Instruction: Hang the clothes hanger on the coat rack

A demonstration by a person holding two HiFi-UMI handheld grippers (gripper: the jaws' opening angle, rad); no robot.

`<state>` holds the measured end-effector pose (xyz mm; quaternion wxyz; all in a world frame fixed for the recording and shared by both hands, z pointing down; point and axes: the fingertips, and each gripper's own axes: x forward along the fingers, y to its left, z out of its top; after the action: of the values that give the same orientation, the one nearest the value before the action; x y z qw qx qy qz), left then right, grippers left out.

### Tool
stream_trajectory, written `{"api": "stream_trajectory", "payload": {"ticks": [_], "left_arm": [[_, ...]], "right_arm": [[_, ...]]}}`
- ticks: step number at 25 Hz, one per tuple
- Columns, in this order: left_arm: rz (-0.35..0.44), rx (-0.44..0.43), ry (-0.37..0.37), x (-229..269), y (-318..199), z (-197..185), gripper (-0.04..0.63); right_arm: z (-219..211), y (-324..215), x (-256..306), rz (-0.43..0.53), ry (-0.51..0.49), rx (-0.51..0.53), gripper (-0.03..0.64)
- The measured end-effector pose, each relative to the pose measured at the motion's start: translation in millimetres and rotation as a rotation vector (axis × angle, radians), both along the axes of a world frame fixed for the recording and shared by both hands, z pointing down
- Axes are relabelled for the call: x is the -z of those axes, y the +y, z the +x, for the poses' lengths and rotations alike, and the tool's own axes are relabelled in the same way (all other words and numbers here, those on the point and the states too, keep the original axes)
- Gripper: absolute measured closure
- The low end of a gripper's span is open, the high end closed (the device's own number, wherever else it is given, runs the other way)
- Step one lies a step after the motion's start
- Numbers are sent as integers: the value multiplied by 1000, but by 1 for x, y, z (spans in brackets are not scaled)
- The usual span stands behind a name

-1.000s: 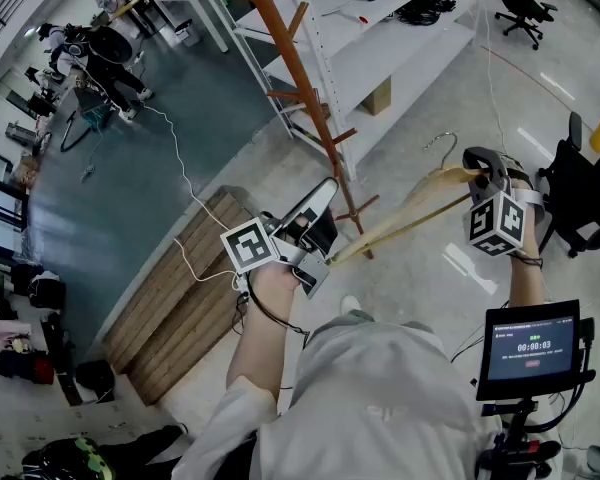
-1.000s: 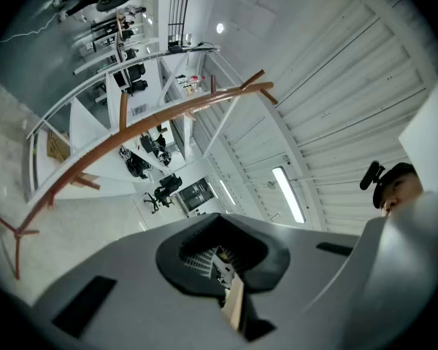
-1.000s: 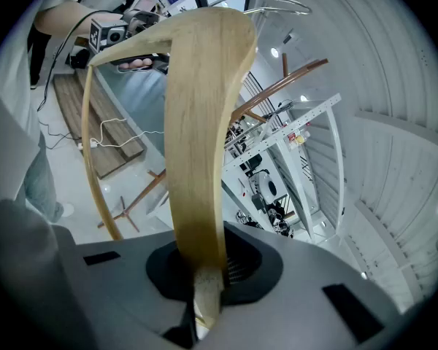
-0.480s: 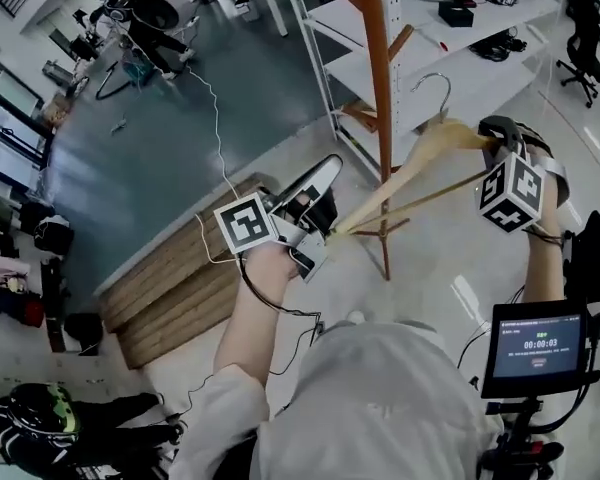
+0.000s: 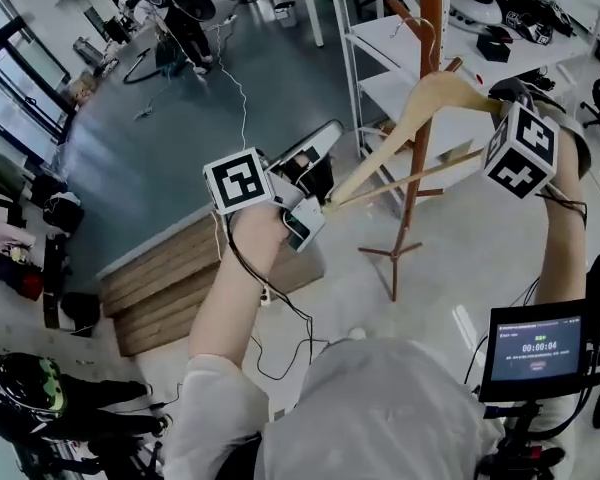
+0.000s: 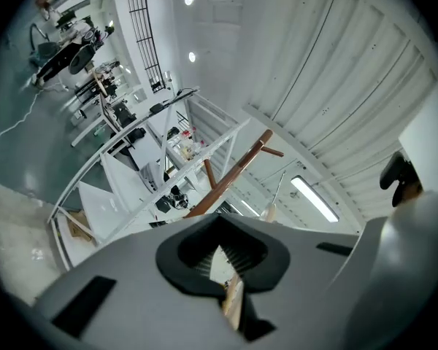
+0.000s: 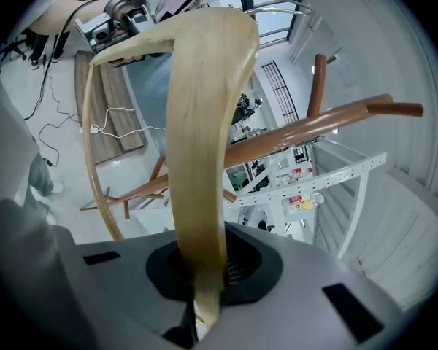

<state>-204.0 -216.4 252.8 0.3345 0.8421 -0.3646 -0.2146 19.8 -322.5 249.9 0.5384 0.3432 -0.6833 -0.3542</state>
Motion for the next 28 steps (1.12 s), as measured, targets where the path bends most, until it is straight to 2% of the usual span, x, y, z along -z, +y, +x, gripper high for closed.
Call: {"api": "stream_trajectory", "payload": {"ticks": [5, 9, 14, 21, 28], "left_arm": [[29, 4, -108, 6, -32, -2, 589], [86, -5, -157, 46, -50, -7, 589], [110, -12, -146, 73, -63, -15, 589], [66, -34, -142, 56, -78, -14, 589], [51, -66, -94, 47, -86, -8, 589]], "right_arm": [[-5, -36, 9, 8, 24, -27, 598], [-17, -58, 49, 7, 45, -50, 598], [-20, -66, 71, -19, 48, -79, 598], [-13, -69, 54, -55, 62, -112, 598], [-7, -68, 59, -14, 74, -127, 597]]}}
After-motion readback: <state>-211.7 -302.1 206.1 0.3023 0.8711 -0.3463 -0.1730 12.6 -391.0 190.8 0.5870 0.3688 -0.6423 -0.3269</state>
